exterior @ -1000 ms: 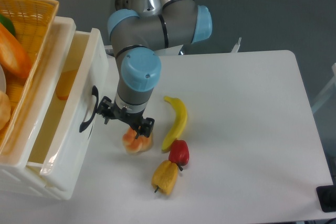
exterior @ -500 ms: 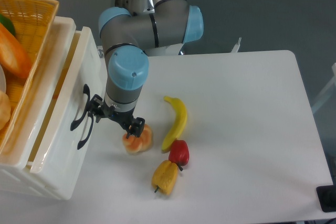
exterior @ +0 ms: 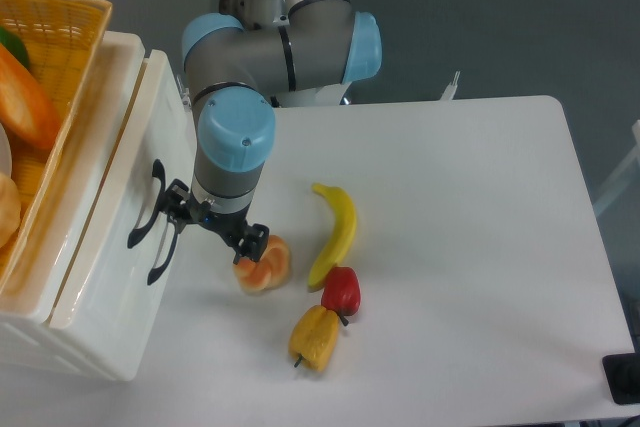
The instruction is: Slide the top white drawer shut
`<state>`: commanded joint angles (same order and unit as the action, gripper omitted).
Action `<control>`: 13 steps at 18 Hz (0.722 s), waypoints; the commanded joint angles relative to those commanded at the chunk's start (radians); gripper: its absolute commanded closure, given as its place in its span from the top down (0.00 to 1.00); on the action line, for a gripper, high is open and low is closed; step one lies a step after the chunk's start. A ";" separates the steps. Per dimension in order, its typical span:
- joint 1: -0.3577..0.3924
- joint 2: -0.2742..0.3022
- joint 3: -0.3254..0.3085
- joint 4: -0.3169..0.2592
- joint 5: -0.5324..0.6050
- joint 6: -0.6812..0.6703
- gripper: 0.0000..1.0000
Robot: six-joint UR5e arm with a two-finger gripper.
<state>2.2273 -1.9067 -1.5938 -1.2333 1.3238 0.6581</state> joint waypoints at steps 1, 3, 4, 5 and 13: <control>0.000 0.000 0.000 0.000 0.000 -0.002 1.00; -0.008 0.003 0.000 0.000 0.000 -0.002 1.00; -0.008 0.006 0.000 -0.002 0.000 -0.002 1.00; -0.008 0.006 -0.002 -0.002 0.000 -0.002 1.00; 0.008 0.006 0.005 0.000 0.005 0.008 1.00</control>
<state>2.2350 -1.9006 -1.5892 -1.2333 1.3284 0.6657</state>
